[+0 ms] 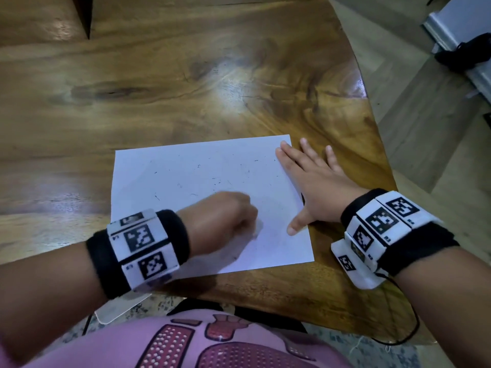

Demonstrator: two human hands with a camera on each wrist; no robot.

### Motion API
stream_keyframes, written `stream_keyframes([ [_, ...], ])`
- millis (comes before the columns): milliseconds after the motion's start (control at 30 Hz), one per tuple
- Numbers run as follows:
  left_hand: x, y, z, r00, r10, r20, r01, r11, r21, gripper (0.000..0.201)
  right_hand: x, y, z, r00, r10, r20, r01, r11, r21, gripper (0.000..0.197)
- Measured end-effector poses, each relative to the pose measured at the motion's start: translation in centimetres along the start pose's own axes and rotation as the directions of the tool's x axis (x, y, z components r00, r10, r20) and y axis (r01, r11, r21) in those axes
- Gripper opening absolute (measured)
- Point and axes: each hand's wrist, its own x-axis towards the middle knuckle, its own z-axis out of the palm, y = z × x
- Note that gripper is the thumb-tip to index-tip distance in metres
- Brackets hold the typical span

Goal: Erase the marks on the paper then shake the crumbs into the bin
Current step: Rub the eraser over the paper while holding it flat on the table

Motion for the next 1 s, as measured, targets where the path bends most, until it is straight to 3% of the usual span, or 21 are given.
stream_keyframes([
  [100,1.6,-0.5,-1.0,0.988,-0.077,-0.131,0.070,0.996,-0.055,0.009,0.0,0.0,0.0,1.000,-0.002,0.002,0.002,1.000,-0.003,0.145],
  [300,-1.4,0.4,0.6,0.984,-0.066,0.164,0.082,0.993,-0.091,0.009,0.0,0.1,0.0,1.000,0.000,0.006,0.000,1.000,-0.010,0.145],
  [467,2.6,1.2,-0.9,0.999,-0.046,-0.012,0.046,0.999,-0.021,0.008,0.0,0.1,0.1,1.000,-0.006,0.004,0.006,1.000,0.003,0.145],
  [533,3.3,1.5,-0.7,0.999,-0.039,-0.022,0.039,0.999,-0.017,0.008,0.0,0.1,0.0,1.000,-0.008,0.002,0.008,1.000,0.005,0.145],
  [700,0.3,1.5,0.8,0.976,-0.037,0.213,0.061,0.992,-0.109,0.011,0.1,0.2,0.1,1.000,-0.009,-0.006,0.009,1.000,0.008,0.146],
  [867,3.7,1.1,-1.2,1.000,-0.028,0.012,0.028,0.999,0.019,0.008,0.0,0.1,0.0,1.000,-0.004,-0.002,0.004,1.000,0.012,0.145],
  [1000,2.9,1.5,-0.5,0.999,0.012,0.041,-0.012,1.000,0.002,0.012,0.0,0.1,0.0,1.000,0.000,-0.002,0.000,1.000,0.006,0.145],
])
